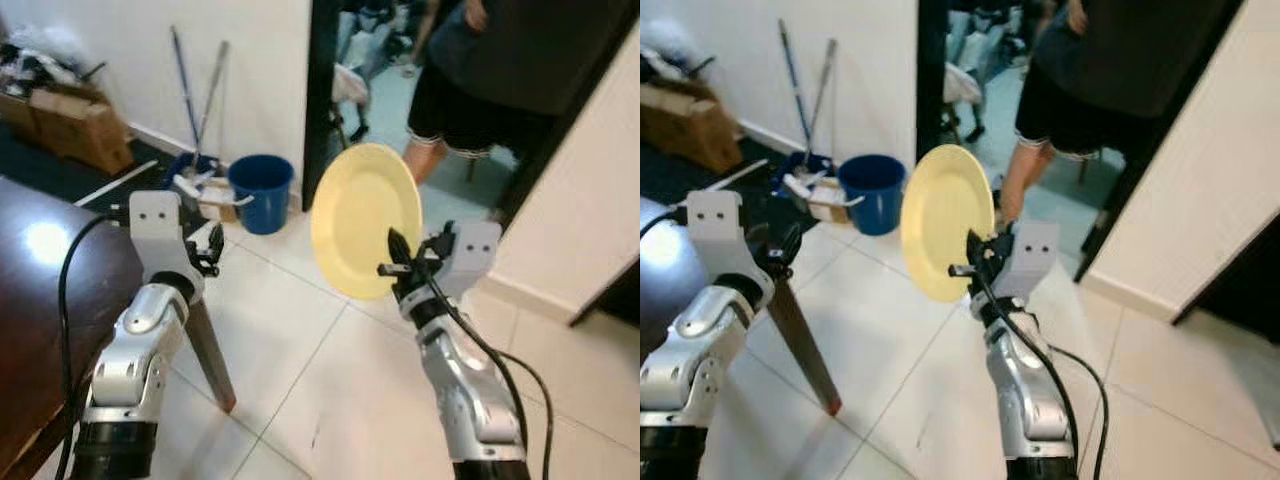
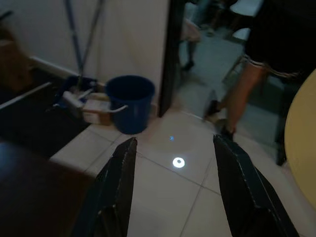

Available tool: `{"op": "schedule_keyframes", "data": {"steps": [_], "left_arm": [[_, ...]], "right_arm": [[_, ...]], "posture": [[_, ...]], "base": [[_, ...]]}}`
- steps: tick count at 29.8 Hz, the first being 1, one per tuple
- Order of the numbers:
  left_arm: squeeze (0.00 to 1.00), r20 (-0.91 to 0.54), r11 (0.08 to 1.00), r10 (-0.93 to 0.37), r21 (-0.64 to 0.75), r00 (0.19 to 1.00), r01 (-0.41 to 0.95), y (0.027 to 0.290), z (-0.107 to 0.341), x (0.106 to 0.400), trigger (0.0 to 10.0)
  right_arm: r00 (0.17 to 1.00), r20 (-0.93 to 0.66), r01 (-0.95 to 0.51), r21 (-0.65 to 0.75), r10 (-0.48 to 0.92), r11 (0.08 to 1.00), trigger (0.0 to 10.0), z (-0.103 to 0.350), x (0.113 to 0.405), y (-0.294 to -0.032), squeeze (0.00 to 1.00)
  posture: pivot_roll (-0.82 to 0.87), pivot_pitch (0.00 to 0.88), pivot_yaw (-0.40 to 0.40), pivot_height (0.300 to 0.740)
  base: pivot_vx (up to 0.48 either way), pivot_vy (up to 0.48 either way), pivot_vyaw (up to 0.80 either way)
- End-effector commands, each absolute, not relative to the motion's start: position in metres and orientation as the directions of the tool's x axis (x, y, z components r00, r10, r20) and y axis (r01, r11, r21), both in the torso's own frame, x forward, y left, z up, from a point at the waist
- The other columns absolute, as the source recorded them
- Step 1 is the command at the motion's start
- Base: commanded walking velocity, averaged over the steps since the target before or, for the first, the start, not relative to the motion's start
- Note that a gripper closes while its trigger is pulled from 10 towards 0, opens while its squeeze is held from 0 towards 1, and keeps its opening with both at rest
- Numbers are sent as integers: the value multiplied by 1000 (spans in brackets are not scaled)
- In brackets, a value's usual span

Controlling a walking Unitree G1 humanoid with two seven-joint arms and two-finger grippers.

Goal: Setting the table

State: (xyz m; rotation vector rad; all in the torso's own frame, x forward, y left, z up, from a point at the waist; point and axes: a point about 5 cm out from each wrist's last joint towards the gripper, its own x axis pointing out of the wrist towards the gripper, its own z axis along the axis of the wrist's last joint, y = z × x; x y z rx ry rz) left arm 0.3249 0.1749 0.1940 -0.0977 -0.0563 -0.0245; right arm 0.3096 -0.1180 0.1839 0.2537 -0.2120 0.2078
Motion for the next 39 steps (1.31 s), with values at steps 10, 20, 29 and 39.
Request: {"op": "schedule_keyframes", "data": {"steps": [10, 20, 29, 39], "left_arm": [[0, 39, 996, -21, -90, 999, 25, 174, 188, 324, 10000], [0, 42, 995, -25, -91, 999, 29, 174, 188, 324, 10000], [0, 42, 995, -29, -92, 999, 33, 173, 188, 324, 10000], [0, 41, 995, -29, -93, 999, 33, 173, 188, 324, 10000]], "right_arm": [[955, 237, -234, 225, 179, 946, 10000, 185, 309, -117, 0], [954, 238, -236, 222, 182, 946, 10000, 185, 310, -117, 0], [955, 236, -235, 222, 182, 946, 10000, 185, 309, -117, 0], [955, 234, -234, 222, 181, 946, 10000, 185, 309, -117, 0]], "posture": [[20, 0, 70, 740], [19, 0, 69, 740], [20, 0, 70, 740], [22, 0, 71, 740]], "base": [[0, 0, -800], [0, 0, -800], [0, 0, -800], [0, 0, -800]]}}
